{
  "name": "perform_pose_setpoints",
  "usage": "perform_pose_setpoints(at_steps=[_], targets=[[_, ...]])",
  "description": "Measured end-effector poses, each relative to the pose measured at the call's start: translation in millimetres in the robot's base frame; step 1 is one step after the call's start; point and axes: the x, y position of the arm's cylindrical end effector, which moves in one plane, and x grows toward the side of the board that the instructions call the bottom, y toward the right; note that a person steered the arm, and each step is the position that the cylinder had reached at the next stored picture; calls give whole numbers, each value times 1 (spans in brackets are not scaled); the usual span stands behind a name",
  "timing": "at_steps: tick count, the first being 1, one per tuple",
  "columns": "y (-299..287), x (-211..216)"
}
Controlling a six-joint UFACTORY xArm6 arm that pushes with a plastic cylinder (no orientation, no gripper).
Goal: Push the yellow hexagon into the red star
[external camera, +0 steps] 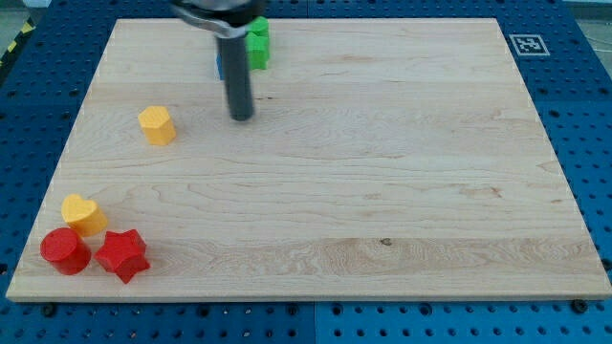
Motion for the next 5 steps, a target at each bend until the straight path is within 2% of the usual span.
perform_pose_setpoints(at_steps=[1, 2, 5], targets=[[-58, -12], [-76, -14], [-78, -5]])
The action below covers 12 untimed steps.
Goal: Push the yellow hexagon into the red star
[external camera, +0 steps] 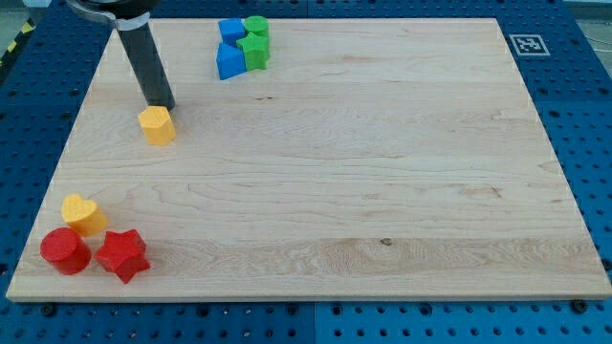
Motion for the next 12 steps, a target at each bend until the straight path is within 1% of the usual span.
perform_pose_setpoints(at_steps=[5, 6, 7, 8, 10, 12], targets=[[-2, 87], [-2, 95], [25, 74], [25, 101], [18, 131], [17, 139]])
